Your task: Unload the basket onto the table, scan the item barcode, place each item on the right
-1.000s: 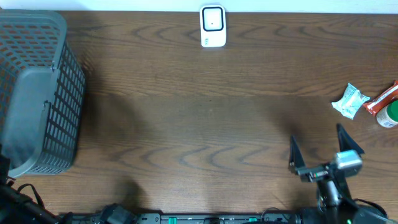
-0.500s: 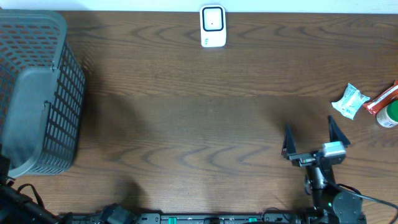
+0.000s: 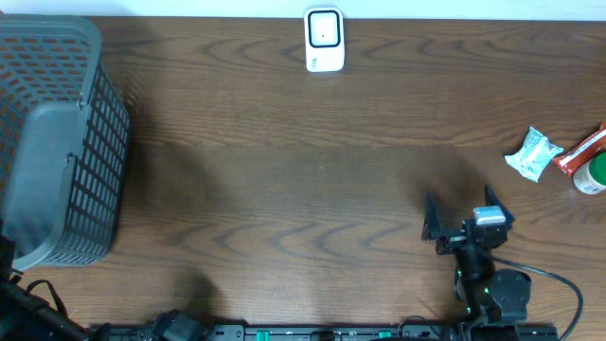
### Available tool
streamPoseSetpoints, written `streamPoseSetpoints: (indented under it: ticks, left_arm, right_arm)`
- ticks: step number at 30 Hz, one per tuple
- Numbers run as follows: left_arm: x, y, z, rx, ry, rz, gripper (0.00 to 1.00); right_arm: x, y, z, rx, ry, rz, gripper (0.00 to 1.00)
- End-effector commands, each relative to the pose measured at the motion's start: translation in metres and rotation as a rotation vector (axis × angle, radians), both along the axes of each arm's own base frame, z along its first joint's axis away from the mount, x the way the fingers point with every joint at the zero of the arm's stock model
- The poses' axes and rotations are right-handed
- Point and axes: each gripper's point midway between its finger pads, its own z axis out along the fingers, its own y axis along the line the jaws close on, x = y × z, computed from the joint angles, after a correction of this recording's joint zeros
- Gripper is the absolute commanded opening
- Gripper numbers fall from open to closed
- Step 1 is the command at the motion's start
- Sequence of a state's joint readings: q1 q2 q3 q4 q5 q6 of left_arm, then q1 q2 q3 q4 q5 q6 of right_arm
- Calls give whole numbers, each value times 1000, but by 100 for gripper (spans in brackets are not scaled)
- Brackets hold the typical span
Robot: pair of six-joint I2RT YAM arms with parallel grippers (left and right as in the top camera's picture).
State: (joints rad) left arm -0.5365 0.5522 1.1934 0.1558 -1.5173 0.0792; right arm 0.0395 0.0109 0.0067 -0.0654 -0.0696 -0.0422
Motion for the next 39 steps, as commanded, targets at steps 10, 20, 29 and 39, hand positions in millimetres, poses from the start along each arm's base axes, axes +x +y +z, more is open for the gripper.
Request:
streamPoseSetpoints:
  ticks: [10,20,29,39]
  left_arm:
    - [-8,5,-5,-31,15,42,85]
    - [-8,5,-5,-31,14,42,85]
    - [-8,5,-5,-31,15,42,85]
    - [6,-4,-5,-43,-54,-7,85]
  right_arm:
    - [0,-2,-1,-8,0,-10,99]
    - [0,-2,-1,-8,1,-10,99]
    - [0,-2,-1,-8,1,-10,99]
    - [0,-2,-1,-8,1,-10,99]
